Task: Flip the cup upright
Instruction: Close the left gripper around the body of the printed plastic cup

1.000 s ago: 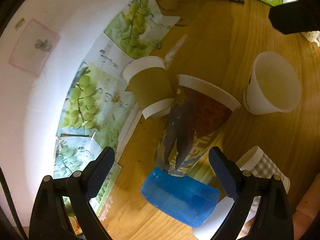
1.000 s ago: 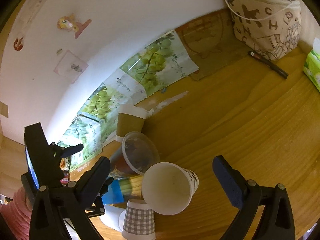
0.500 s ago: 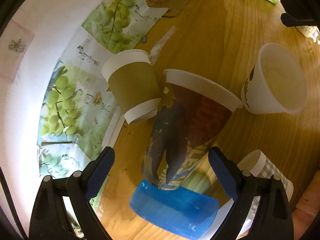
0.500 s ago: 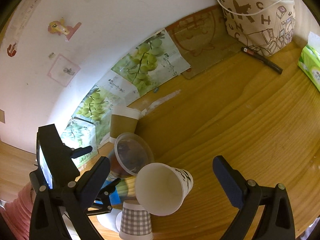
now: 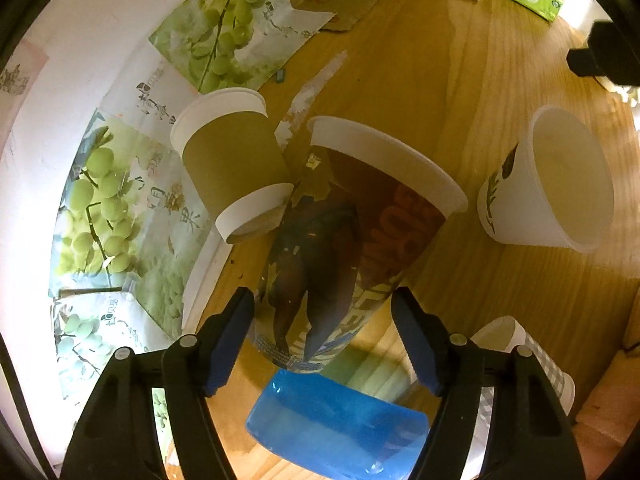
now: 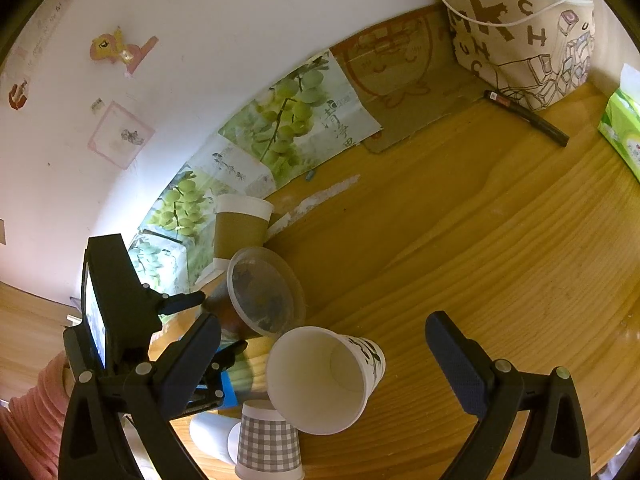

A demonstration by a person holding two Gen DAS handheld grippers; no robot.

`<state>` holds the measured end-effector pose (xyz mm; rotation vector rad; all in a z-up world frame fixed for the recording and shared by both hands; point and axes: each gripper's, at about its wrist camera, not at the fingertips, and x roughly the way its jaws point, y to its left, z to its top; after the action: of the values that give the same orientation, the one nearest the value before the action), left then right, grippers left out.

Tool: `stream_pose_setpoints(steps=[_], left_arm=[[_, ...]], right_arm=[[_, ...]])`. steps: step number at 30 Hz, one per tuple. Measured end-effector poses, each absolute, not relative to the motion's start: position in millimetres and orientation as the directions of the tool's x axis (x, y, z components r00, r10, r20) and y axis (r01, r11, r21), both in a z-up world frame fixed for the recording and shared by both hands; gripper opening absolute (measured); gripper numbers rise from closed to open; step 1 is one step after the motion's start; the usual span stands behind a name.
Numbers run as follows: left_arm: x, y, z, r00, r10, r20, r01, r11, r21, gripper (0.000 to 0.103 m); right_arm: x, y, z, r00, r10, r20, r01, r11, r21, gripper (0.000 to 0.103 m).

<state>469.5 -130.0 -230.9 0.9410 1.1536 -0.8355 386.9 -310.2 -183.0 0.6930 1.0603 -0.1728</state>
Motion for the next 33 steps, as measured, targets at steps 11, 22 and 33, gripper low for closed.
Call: stream_pose_setpoints(steps=[11, 22, 33], left_arm=[[482, -130, -228, 0.225, -0.062, -0.972, 0.892, 0.414, 0.18, 0.061], [499, -140, -227, 0.255, -0.072, -0.964, 0.894, 0.397, 0.207, 0.063], [522, -151, -241, 0.19, -0.05, -0.98, 0.906, 0.392, 0.156, 0.069]], right_arm=[[387, -311, -185, 0.497, 0.203, -0.844, 0.444, 0.775, 0.449, 0.103], [385, -317, -183, 0.503, 0.202, -0.841, 0.447, 0.772, 0.453, 0.103], [386, -327, -186, 0.495, 0.201, -0.845, 0.467, 0.759, 0.454, 0.103]])
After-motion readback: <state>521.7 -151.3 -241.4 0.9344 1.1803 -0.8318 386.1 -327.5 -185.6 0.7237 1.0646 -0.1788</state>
